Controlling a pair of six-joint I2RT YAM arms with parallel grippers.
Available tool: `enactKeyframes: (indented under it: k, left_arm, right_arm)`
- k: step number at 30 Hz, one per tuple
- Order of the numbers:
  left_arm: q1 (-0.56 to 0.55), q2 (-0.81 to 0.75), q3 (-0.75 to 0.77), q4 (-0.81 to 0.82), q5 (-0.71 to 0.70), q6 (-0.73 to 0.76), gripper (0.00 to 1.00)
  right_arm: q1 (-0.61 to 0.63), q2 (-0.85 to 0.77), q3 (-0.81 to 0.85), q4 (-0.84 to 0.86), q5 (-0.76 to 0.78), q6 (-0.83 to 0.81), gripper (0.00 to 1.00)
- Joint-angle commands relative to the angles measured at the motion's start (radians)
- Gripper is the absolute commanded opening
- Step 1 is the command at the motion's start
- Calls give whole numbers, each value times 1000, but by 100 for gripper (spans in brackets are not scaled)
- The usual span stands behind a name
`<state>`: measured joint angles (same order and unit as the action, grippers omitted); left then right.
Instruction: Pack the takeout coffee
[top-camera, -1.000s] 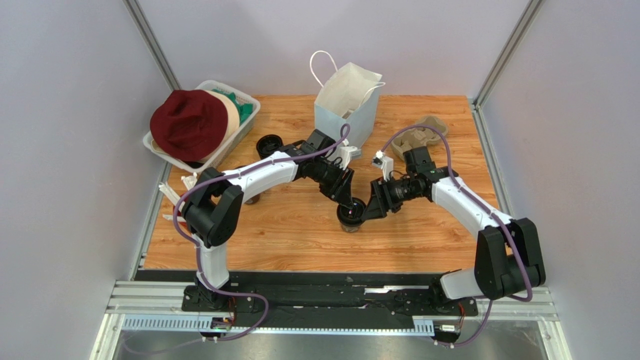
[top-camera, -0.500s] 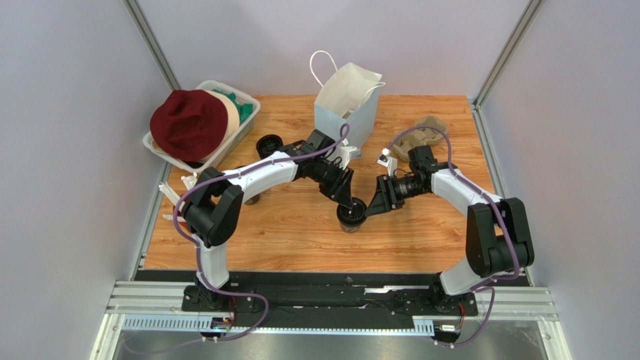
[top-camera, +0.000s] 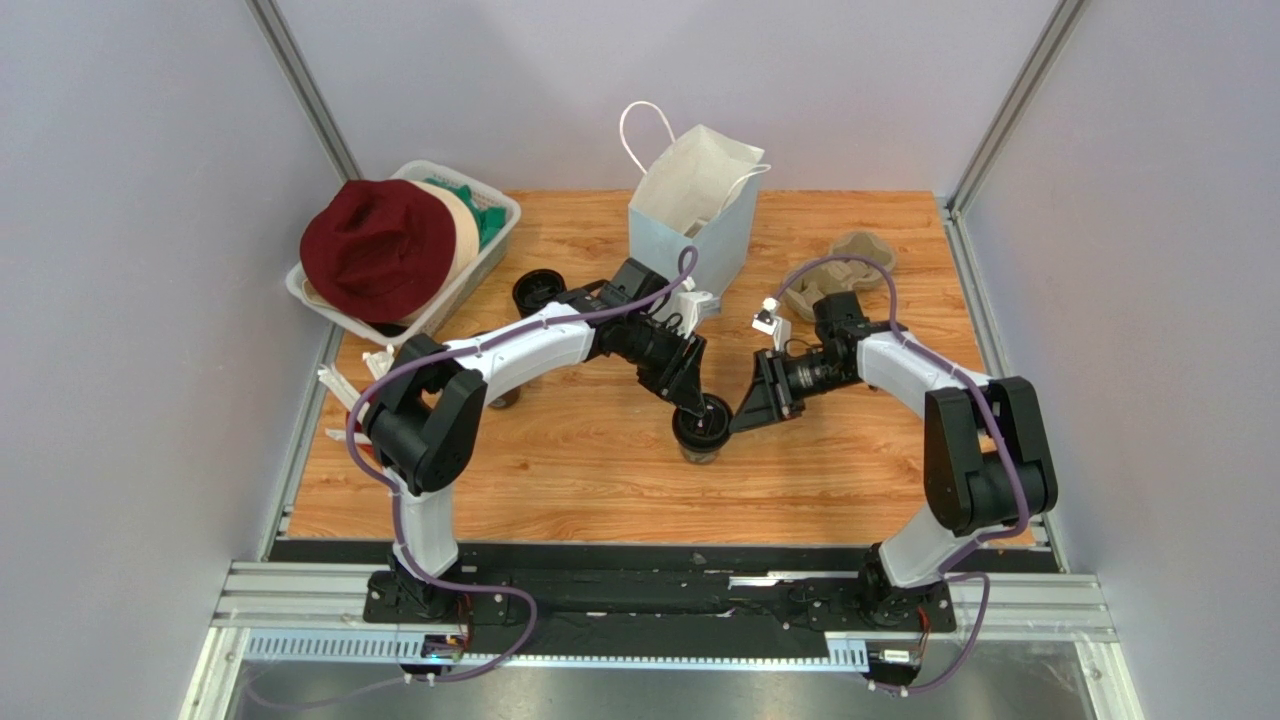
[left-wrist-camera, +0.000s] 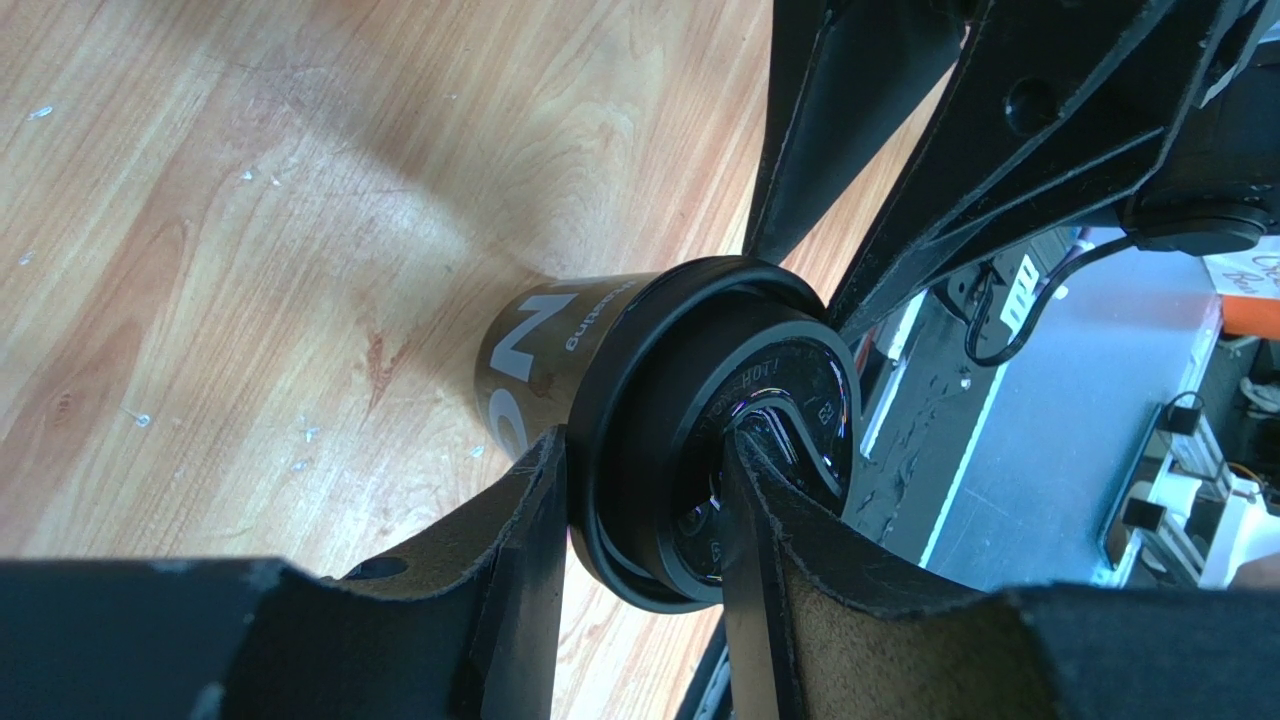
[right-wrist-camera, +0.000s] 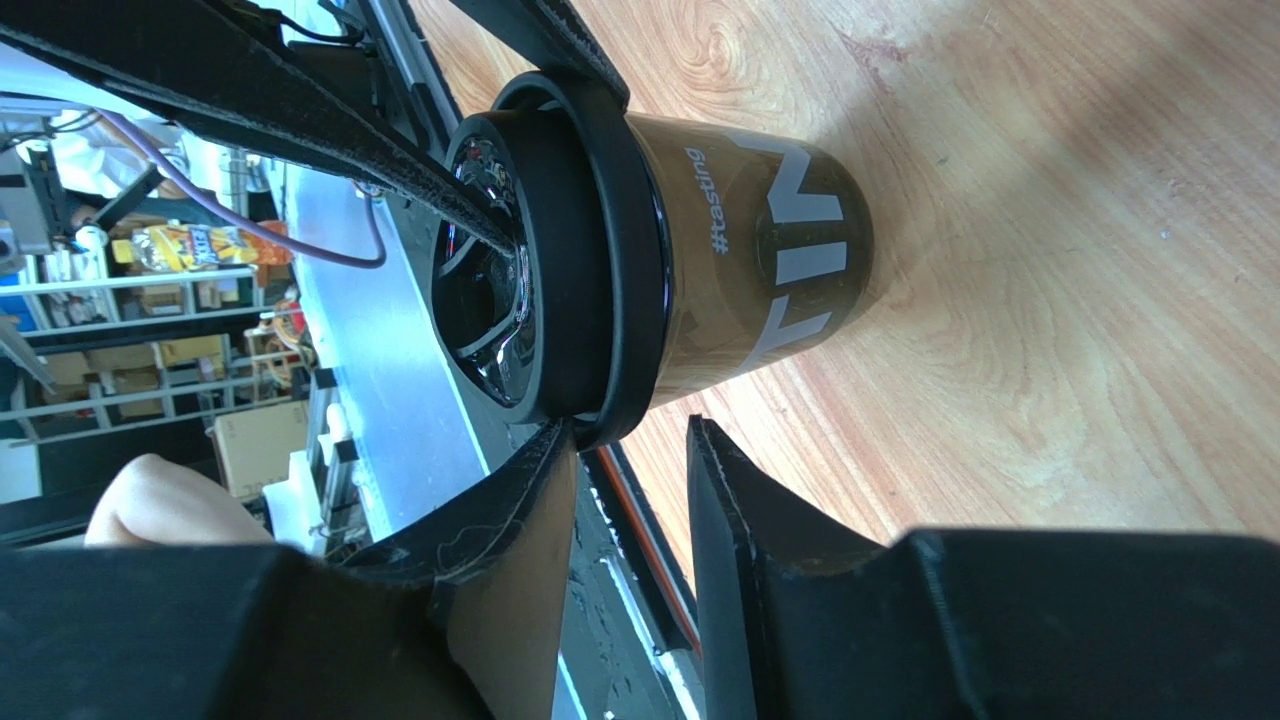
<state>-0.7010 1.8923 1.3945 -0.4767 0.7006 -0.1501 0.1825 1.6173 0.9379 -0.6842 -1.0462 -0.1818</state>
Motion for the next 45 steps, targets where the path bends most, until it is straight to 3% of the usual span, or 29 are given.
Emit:
enactKeyframes:
  k: [1, 5, 12, 20, 45]
  left_arm:
    - [-3, 42, -40, -10, -139, 50, 43]
    - [-3, 48, -38, -13, -144, 52, 43]
    - [-3, 48, -38, -10, -145, 52, 43]
    - [-3, 50, -34, -13, -148, 49, 42]
    - [-3, 45, -43, -17, -181, 60, 41]
  right_arm:
    - [6, 35, 25, 58, 34, 7, 35]
    - [6, 49, 15, 81, 115, 28, 33]
    - [-26, -8, 82, 71, -17, 51, 39]
    - [-40, 38, 134, 117, -55, 108, 39]
    - [34, 61, 82, 63, 52, 25, 38]
